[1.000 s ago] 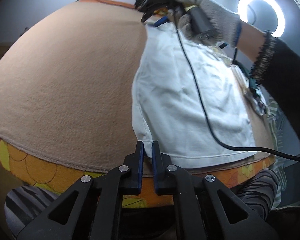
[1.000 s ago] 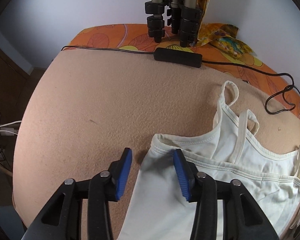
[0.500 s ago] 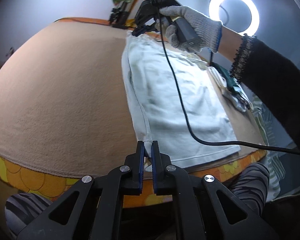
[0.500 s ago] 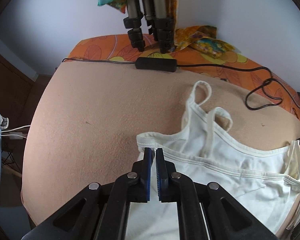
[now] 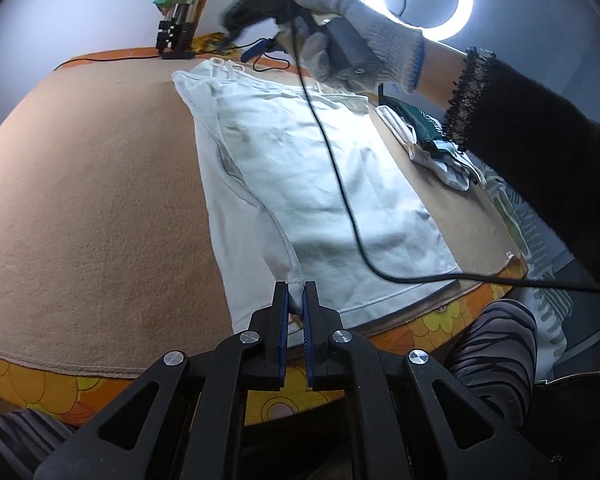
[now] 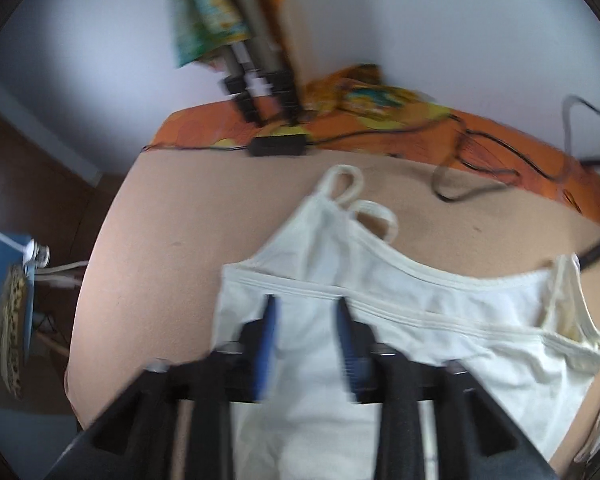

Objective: Fold small clothes
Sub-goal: 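Fold one side of the camisole lengthwise over its middle with both tools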

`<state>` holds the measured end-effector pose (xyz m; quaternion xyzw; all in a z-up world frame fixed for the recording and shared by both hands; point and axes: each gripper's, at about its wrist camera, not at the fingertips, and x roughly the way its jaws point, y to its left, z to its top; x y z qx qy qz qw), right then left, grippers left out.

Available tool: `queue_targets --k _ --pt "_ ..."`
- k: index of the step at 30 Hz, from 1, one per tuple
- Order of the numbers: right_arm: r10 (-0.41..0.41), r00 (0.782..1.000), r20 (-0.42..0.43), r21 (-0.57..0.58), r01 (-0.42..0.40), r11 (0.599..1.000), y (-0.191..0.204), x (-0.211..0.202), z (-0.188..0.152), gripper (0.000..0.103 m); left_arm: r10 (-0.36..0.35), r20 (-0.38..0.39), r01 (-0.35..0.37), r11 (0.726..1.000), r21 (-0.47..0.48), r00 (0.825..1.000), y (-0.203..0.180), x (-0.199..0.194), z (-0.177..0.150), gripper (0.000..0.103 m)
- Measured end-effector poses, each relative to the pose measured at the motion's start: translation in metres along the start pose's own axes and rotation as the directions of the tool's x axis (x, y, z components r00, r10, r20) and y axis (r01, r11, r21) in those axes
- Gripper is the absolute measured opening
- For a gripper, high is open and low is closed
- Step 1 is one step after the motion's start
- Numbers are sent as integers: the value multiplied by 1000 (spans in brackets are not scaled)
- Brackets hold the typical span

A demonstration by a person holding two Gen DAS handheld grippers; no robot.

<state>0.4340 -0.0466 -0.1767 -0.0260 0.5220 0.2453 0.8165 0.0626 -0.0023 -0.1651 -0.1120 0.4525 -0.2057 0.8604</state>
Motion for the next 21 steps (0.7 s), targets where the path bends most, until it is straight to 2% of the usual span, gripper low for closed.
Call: queue_targets --k 5,9,12,15,17,18,19,21 --pt "-4 998 -70 -69 -1 998 44 37 16 44 5 6 -5 1000 -15 1000 4 1 -1 5" --pt "-57 992 -109 -89 47 995 63 65 23 42 0 4 1 1000 -20 1000 7 2 -2 5" --pt "-132 983 -126 -104 119 987 68 81 28 38 -2 -1 2 1000 -23 1000 9 2 -3 5" --pt "-170 978 -121 -112 156 981 69 88 29 30 0 -1 0 1000 -28 1000 11 2 -4 5" --pt "-184 976 -114 -114 171 979 68 91 31 17 1 2 -1 1000 -28 1000 12 1 -4 5" --pt "-167 979 -113 -112 154 982 65 90 30 14 2 1 -2 1000 -27 1000 12 1 -5 5" --pt "-151 982 -112 -106 139 985 61 88 28 6 1 1 -1 1000 -25 1000 13 1 -5 5" --pt "-136 986 -101 -86 128 988 48 76 20 4 4 -1 -4 1000 -13 1000 10 1 -5 5"
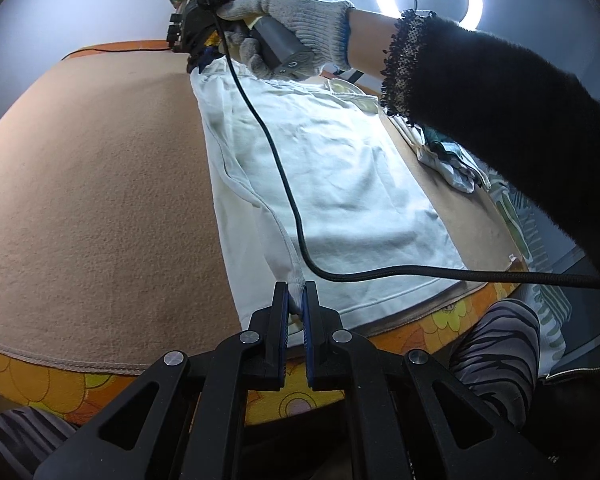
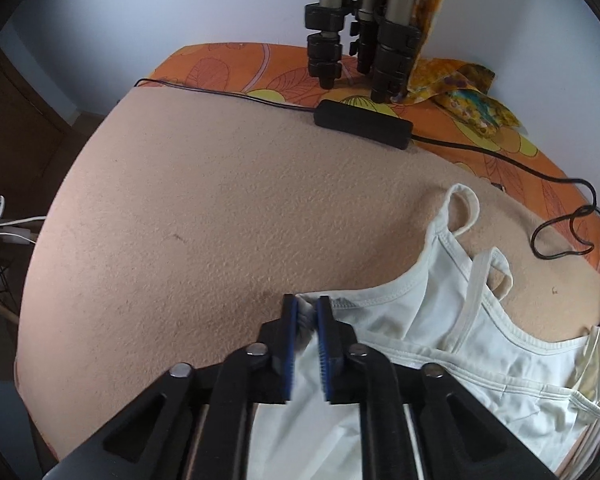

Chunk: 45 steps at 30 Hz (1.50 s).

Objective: Fold small clothes
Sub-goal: 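Fold one side of the camisole lengthwise over its middle with both tools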

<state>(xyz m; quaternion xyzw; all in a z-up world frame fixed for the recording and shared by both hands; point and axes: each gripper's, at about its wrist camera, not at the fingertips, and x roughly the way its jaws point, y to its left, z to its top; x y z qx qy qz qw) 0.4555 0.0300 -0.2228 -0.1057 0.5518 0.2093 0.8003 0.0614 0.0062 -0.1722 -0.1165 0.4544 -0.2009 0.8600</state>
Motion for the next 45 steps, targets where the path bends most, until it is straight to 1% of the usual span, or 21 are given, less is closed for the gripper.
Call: queue_targets --k 5,9,11,16,21,22,24,26,30,32,33,34,35,37,39,41,43,45 --pt "76 993 86 75 -82 994 -39 -38 -20 4 2 7 -2 999 32 1000 -8 -2 1 5" --pt "85 986 144 138 -105 985 -75 -62 -41 4 2 -6 -1 997 83 1000 -21 3 1 5" --pt "102 981 163 174 -130 976 -97 -67 -55 4 1 -19 1 995 104 1000 -27 8 0 5" --pt "92 983 159 240 -129 962 -133 -58 -74 4 0 -59 10 987 162 998 -41 23 -1 5" --pt "59 987 151 244 -95 965 -141 -48 -77 4 7 -90 14 974 225 996 -55 36 -3 5" --pt "58 986 153 246 -95 965 -141 -46 -78 4 16 -103 11 967 254 995 -60 41 -4 5" --pt "61 986 156 245 -98 965 -141 -44 -77 4 28 -105 1 963 269 994 -65 46 -4 5" --pt "52 987 149 229 -86 970 -138 -39 -73 4 26 -113 6 961 275 993 -65 51 -4 11" --pt "9 993 118 213 -35 976 -132 -30 -69 5 -32 -145 67 968 243 989 -68 57 -5 13" --pt "-25 994 106 209 3 978 -130 -28 -69 13 -55 -154 90 967 237 987 -69 54 -7 15" --pt "-57 992 111 200 33 979 -129 -30 -70 22 -62 -148 96 967 236 987 -70 50 -8 16" --pt "-70 990 120 194 45 980 -129 -34 -71 27 -67 -141 99 967 234 988 -71 48 -9 18" --pt "-70 989 131 195 43 980 -130 -38 -72 28 -77 -131 106 967 230 988 -71 43 -9 20" --pt "-37 986 163 208 2 978 -135 -51 -76 33 -90 -110 112 970 217 990 -70 34 -9 20" --pt "-28 980 197 217 -16 976 -139 -67 -81 34 -81 -78 96 972 215 994 -67 24 -8 20" --pt "6 970 242 224 -62 973 -144 -90 -89 36 -54 -45 62 975 215 998 -67 15 -7 20" --pt "33 960 278 222 -98 970 -148 -112 -98 45 -43 -15 45 976 211 999 -66 8 -5 20" --pt "54 944 325 219 -131 967 -156 -137 -113 50 -23 20 18 974 226 1000 -68 4 -2 20"
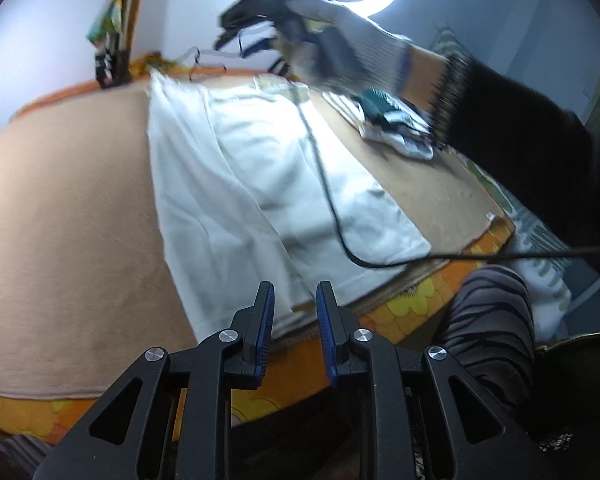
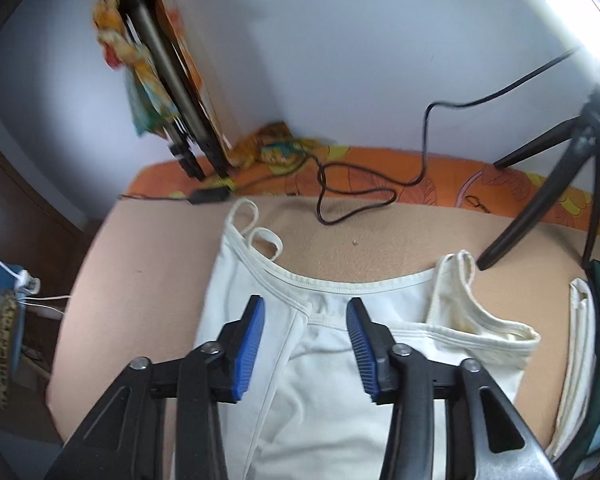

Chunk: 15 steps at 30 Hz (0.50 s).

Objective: Fold small clothes
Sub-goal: 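Open both tools and move them to the unfolded side of the camisole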

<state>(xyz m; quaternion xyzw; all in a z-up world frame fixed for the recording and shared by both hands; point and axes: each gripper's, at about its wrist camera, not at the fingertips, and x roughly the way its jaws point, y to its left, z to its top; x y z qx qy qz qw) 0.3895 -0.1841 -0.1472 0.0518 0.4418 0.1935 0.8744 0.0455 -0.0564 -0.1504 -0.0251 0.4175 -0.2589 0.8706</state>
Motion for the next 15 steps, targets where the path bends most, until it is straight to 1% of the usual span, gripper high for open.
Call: queue_targets --k 2,5,9,11,13,15 --pt "23 999 27 7 -24 1000 -8 -24 -5 50 26 28 -27 999 21 999 -4 -3 3 20" --pt "49 997 59 17 -50 999 -27 -60 -17 53 25 35 -26 999 33 999 -12 3 6 20" --pt "31 997 73 10 -32 999 -52 -92 -29 57 7 27 -9 998 63 1000 -24 14 8 20" --pt "17 997 78 -1 -17 1000 -63 -104 -35 59 -9 18 8 996 90 1000 -37 22 10 20" --pt "-4 997 79 -2 4 1000 -79 -114 -41 70 -23 12 22 993 120 1000 -52 31 12 20" --pt "-5 997 76 2 5 1000 -93 -122 -47 72 -41 5 40 988 149 999 -66 40 15 20"
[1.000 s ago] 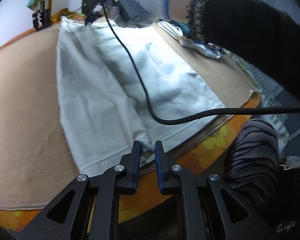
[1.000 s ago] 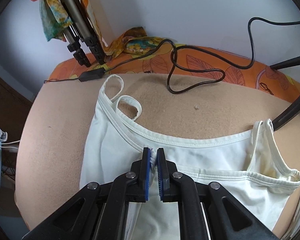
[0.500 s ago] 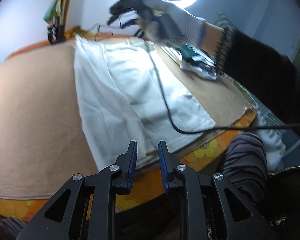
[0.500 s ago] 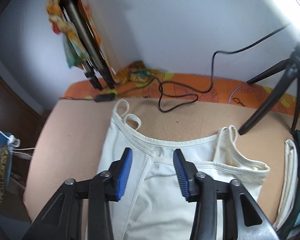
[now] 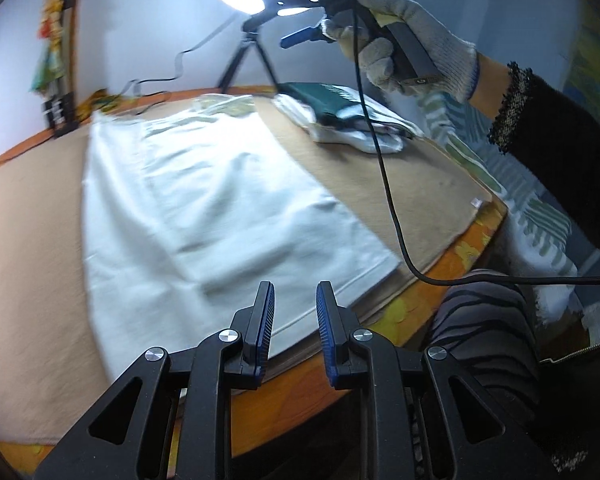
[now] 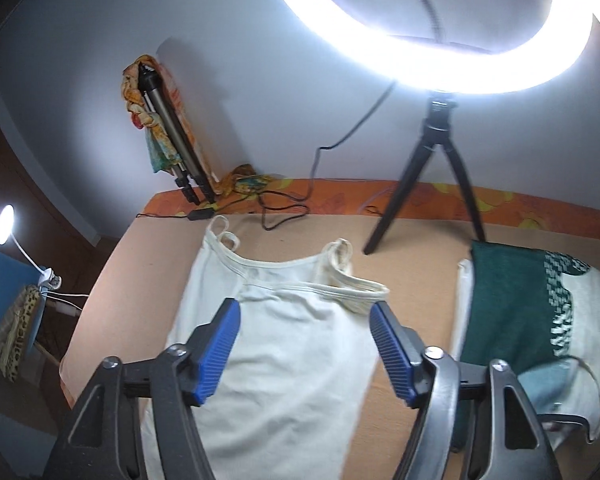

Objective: Fold small clothes
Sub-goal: 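Open both tools and move them to the unfolded side of the camisole, then close the right tool on the neckline edge while the left tool grips the hem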

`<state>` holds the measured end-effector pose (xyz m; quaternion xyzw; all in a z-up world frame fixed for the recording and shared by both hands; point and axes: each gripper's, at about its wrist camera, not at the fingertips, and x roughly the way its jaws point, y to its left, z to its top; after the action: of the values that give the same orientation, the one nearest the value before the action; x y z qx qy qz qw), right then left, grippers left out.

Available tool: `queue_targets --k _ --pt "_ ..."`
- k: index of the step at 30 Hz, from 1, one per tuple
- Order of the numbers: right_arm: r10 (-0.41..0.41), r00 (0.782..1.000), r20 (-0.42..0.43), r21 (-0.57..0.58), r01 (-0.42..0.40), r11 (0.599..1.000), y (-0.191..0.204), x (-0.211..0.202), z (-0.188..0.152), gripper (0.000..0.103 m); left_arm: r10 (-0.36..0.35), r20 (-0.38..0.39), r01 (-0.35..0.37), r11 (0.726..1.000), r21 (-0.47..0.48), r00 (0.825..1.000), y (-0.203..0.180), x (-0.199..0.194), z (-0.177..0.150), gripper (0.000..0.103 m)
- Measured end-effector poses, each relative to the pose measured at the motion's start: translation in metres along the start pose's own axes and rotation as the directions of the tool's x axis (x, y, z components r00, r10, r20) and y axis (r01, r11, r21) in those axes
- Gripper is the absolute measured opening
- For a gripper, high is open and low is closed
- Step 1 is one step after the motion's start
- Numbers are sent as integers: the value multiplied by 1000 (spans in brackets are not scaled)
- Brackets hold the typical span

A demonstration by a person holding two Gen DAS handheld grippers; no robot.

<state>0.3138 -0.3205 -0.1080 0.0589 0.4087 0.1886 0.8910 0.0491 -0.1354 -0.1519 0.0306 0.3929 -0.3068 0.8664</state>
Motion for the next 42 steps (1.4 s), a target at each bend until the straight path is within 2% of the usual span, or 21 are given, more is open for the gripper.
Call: queue_targets --k 8,15,16,17,18,24,25,27,29,31,32,36,38,42 --pt "-34 999 -4 -11 34 999 -44 -11 -25 72 -78 -38 82 991 104 996 -51 43 16 20" --pt "-74 995 -64 -56 70 996 -60 9 -33 72 -66 -94 83 978 191 993 -85 80 20 20" --pt "-68 995 -72 -56 64 996 -61 13 -33 72 -61 -100 80 977 199 993 -87 82 20 28" --pt "-65 995 -78 -55 61 997 -63 16 -33 72 -45 -105 66 975 211 993 -91 87 20 44" --pt "-64 995 -80 -53 60 997 -64 19 -34 72 -35 -107 57 974 217 994 -93 90 20 48" --pt "-43 994 -102 -20 41 999 -75 41 -31 72 25 -122 4 972 236 992 -98 106 21 48" --pt "-39 994 -103 -13 38 999 -77 44 -30 72 27 -130 4 972 233 991 -97 108 21 48" --pt "-29 994 -104 5 29 1000 -82 51 -27 72 33 -141 -1 976 219 989 -94 112 21 41" --pt "-16 994 -110 24 19 1000 -86 58 -25 72 23 -158 9 980 201 987 -90 117 20 27" --pt "0 993 -117 41 5 999 -90 67 -22 71 17 -146 14 979 203 989 -89 117 18 20" --pt "8 993 -120 50 -2 999 -92 71 -21 71 7 -143 23 977 210 990 -90 117 18 10" --pt "36 989 -141 62 -27 998 -90 88 -18 69 -40 -116 62 980 191 992 -85 110 18 6" --pt "38 988 -153 52 -30 998 -87 95 -18 67 -87 -89 98 986 135 992 -77 101 20 5" --pt "35 984 -177 33 -30 999 -81 108 -18 65 -118 -42 121 990 70 992 -66 85 24 5"
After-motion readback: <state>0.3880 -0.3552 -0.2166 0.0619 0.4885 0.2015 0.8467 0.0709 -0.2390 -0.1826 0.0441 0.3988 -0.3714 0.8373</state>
